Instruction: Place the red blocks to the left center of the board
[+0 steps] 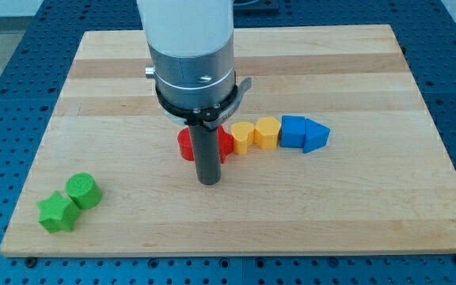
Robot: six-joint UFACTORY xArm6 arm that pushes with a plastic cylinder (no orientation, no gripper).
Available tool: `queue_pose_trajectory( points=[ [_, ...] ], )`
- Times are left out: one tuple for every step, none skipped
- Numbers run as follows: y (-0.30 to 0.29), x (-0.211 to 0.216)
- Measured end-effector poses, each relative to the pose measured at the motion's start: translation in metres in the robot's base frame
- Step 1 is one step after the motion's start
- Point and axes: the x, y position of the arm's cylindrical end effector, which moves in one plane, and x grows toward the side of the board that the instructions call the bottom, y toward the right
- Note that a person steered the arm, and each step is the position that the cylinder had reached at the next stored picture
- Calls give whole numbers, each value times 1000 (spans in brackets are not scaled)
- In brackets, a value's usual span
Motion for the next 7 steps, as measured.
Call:
queue_pose_trajectory(
  points=[
    [0, 0],
    [-34, 16],
    [-49, 26],
    [-10, 28],
    [40, 22],
    [54, 22],
    [62, 22]
  ],
)
